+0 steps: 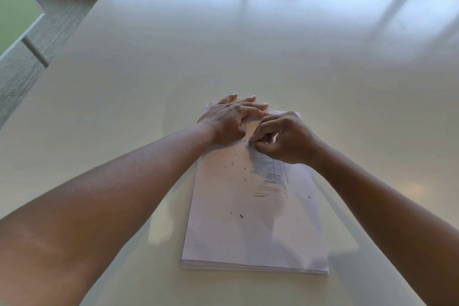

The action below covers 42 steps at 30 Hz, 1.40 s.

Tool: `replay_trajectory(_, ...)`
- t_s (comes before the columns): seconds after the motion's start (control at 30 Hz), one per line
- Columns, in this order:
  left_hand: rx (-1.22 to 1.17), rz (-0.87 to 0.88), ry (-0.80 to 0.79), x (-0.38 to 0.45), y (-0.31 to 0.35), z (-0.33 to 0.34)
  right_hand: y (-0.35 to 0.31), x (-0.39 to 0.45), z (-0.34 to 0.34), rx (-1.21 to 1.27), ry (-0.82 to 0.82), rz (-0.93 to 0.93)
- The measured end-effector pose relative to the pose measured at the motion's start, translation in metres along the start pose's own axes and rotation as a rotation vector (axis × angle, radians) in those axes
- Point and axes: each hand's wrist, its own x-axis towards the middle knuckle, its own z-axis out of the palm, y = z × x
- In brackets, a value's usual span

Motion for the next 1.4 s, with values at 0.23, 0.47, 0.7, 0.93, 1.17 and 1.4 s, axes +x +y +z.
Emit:
replay_trajectory(0.23,0.008,0.028,0.013,0.000,-0.001,0.001,0.017,0.003,-0.004,-0.097,0.181,0.147)
replay_trajectory(0.47,0.029,0.114,0.079,0.010,-0.012,0.013,0.008,-0.004,-0.010,-0.043,-0.020,-0.026)
replay_trajectory(0.7,0.039,0.184,0.101,0.013,-0.015,0.015,0.022,0.006,-0.011,-0.125,0.175,0.116)
replay_trajectory(0.93,0.045,0.184,0.102,0.014,-0.017,0.015,0.007,-0.006,-0.013,-0.051,-0.040,-0.065)
replay_trajectory(1.17,0.049,0.200,0.095,0.013,-0.017,0.015,0.020,0.003,-0.012,-0.148,0.150,0.043)
replay_trajectory(1.4,0.054,0.190,0.093,0.013,-0.016,0.013,0.007,-0.009,-0.014,-0.066,-0.032,-0.083)
